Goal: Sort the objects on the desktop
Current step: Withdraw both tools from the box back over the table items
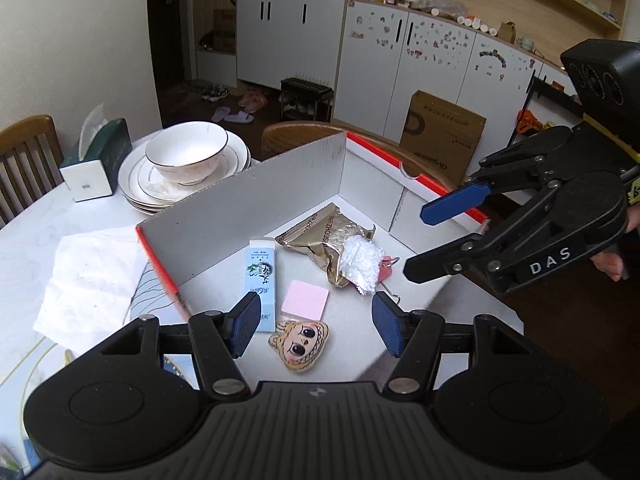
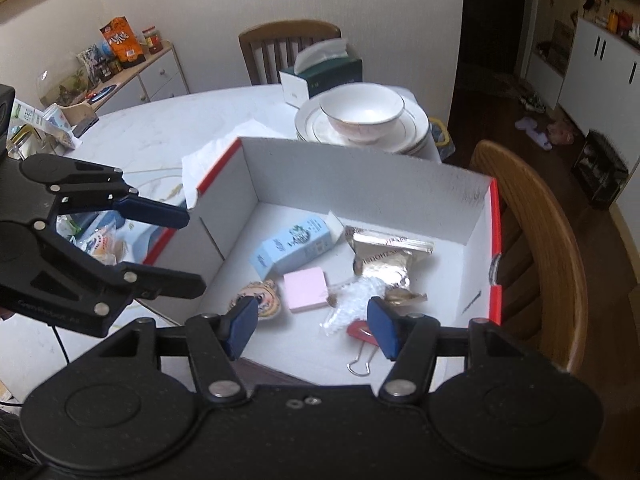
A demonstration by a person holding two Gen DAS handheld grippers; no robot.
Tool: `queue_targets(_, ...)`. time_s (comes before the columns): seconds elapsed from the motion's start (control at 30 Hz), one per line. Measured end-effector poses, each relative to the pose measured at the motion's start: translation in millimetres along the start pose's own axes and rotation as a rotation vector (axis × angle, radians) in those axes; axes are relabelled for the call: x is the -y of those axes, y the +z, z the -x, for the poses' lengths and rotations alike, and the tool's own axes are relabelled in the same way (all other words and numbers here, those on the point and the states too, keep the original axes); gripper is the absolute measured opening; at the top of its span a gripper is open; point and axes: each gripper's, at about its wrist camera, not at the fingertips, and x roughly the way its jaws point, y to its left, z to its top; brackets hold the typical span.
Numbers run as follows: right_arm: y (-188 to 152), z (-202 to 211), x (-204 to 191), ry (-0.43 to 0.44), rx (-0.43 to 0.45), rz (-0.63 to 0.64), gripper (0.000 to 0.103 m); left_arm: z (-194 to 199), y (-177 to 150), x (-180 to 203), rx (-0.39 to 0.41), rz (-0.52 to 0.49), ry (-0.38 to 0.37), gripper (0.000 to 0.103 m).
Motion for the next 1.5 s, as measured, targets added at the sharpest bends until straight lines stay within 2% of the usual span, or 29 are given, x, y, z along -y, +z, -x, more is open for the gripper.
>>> queue_targets(0.1,-1,4,-12,0.002,0.027,0.013,0.063,15,-8,-2,0.021,0.011,-0.001,0.063)
queue_targets(0.17,-2,8,-20,0.006,0.045,0.016,0.067,25,-15,-3,0.038,0.012,0.007,0.070)
queue_targets(0.5,-2,12,-64,0.016,0.080,0.019,0.077,67,-52,-15,0.066,0.049,0.025,0.074)
queue_targets(0.63,0,11,-84,0.036,0.092,0.026,0.079,86,-69,-22,0.088,0.060,0.049,0.081)
queue_targets(0.7,0,10,-95,0.043,0.099,0.030,0.084,95,-76,-25,0.094,0.062,0.063,0.082)
queue_targets(1.13,4,-6,-160,0.094,0.110,0.053,0.089,147,-134,-68,0.110,0.150,0.108,0.082)
queue_targets(1.23,5,-12,-176,0.107,0.106,0.061,0.090,156,-145,-80,0.108,0.171,0.133,0.087)
queue_targets(1.4,7,-23,-201,0.117,0.095,0.085,0.090,164,-159,-103,0.097,0.209,0.195,0.089)
queue_targets(1.5,10,-32,-214,0.123,0.088,0.102,0.090,167,-166,-117,0.094,0.235,0.221,0.101)
